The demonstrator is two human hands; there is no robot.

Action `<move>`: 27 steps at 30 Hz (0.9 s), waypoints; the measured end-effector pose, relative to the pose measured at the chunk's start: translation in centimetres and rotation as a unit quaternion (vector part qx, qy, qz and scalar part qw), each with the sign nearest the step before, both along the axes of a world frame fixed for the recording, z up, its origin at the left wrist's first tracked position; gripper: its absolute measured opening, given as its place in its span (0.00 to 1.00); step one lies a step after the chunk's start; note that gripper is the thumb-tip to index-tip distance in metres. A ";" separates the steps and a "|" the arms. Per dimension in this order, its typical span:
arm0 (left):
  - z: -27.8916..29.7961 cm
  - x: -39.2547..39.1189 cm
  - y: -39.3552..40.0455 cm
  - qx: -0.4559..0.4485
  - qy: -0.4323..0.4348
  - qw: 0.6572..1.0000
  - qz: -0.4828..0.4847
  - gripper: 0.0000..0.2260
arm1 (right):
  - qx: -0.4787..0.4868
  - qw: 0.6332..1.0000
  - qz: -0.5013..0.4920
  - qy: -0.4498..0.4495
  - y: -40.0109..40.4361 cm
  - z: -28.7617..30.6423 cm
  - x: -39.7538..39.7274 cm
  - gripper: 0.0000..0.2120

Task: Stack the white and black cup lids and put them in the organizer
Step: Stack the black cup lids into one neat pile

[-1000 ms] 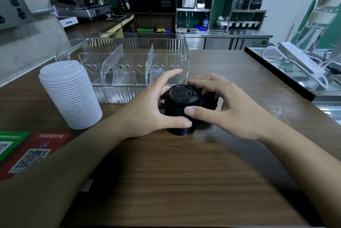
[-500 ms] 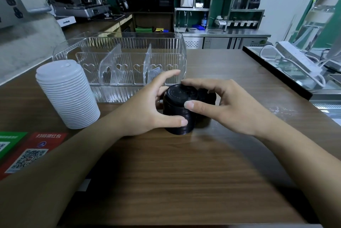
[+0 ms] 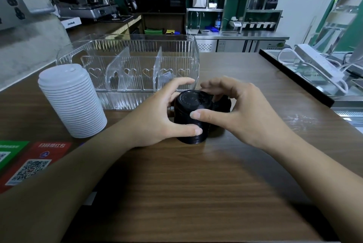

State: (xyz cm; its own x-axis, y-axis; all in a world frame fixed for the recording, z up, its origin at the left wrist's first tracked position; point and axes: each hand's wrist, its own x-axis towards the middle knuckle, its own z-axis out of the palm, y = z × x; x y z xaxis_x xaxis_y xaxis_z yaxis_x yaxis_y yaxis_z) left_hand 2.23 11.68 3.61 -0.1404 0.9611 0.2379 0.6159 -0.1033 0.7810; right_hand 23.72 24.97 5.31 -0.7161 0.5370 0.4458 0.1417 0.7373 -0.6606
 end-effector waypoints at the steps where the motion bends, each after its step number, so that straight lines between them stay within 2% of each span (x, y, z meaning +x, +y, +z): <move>1: 0.0 0.0 0.0 -0.001 0.003 1.000 0.001 0.45 | -0.003 1.000 0.005 0.000 0.0 0.0 0.0 0.32; 6: -0.1 0.0 0.0 0.021 0.009 1.000 -0.018 0.41 | -0.022 0.999 0.029 -0.009 0.4 0.0 0.0 0.35; 11: -0.1 -0.2 0.1 0.053 0.013 0.998 -0.036 0.29 | 0.027 0.998 0.034 -0.035 0.9 0.2 0.5 0.35; 13: -0.1 -0.3 0.1 0.046 -0.001 0.998 -0.037 0.28 | 0.041 0.998 0.016 -0.036 1.8 0.6 0.9 0.30; 16: -0.1 -0.4 0.1 0.041 -0.008 0.998 -0.042 0.28 | 0.078 0.996 -0.032 -0.032 3.7 0.8 1.6 0.12; 18: -0.1 -0.6 0.1 0.040 -0.007 0.998 -0.045 0.28 | 0.113 0.991 -0.050 -0.056 4.7 0.5 2.0 0.06; 19: -0.1 -0.7 0.1 0.039 -0.004 0.998 -0.046 0.28 | 0.119 0.989 -0.045 -0.070 4.9 0.4 2.1 0.06; 23: 0.0 -0.7 0.2 0.048 0.000 0.998 -0.051 0.27 | 0.183 0.971 -0.024 -0.154 4.8 -0.9 1.6 0.15; 27: -0.2 -0.7 0.2 0.056 -0.008 0.997 -0.054 0.23 | 0.209 0.967 -0.015 -0.147 4.8 -2.1 0.7 0.10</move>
